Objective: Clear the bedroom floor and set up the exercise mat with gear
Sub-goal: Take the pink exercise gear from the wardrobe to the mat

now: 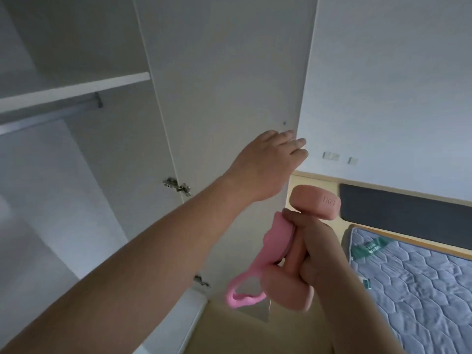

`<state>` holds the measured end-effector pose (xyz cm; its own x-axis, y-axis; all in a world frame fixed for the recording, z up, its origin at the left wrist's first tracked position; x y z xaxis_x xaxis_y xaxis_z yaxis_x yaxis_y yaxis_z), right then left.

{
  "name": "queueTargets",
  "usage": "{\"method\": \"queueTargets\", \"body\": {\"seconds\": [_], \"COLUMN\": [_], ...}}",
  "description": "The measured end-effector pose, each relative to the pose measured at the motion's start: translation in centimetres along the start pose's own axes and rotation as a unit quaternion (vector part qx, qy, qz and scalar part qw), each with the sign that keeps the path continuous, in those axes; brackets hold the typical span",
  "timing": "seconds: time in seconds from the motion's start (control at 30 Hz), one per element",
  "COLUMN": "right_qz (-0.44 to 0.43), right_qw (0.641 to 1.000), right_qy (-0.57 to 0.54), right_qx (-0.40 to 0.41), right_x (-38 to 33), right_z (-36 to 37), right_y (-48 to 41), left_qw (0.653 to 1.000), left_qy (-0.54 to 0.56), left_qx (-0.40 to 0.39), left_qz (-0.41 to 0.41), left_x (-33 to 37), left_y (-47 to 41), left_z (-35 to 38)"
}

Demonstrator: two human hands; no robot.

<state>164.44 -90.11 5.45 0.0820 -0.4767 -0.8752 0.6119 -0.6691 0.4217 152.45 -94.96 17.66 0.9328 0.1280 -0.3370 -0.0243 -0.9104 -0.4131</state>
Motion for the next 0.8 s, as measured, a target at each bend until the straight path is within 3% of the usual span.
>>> {"method": "queueTargets", "body": {"seconds": [0.13, 0.27, 0.4, 0.47, 0.63, 0.8], "right_qz": [-0.018, -0.02, -0.009, -0.005, 0.009, 0.013], "right_qw": [0.999, 0.999, 0.999, 0.999, 1.0, 1.0], "right_qy": [-0.017, -0.03, -0.031, -0.025, -0.013, 0.004], "right_qx": [0.039, 0.028, 0.021, 0.024, 0.025, 0.024], "right_x": [-2.4, -3.5, -3.7, -3.6, -2.9, -1.6], "right_z": [-3.8, -6.0, -6.8, -6.8, -6.9, -5.9], "right_y": [-0.7, -1.8, -2.5, -2.7, -3.0, -2.9], "left_qw": [0.98, 0.946, 0.916, 0.918, 0.957, 0.951], "left_qy": [-0.152, -0.225, -0.294, -0.291, -0.165, -0.146], "left_qx": [-0.109, -0.234, -0.27, -0.267, -0.239, -0.267], "left_qz": [0.064, 0.013, 0.025, 0.035, 0.008, -0.064], "left_x": [1.5, 0.9, 0.9, 1.7, 3.0, 3.2], "left_y": [-5.9, -8.3, -8.7, -9.0, -9.4, -5.0], "left_z": [3.7, 6.6, 6.8, 6.5, 4.1, 2.6]}}
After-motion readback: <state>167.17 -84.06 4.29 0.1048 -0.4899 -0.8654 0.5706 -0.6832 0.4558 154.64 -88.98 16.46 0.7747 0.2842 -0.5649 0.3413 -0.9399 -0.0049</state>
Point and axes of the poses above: each hand's wrist, its own y-axis away from the middle knuckle, its own z-axis out of the palm, x = y × z, the point moved 2 cm from there along -y, towards the middle knuckle, and after that the axes turned 7 degrees about y, right-handed, at the moved point
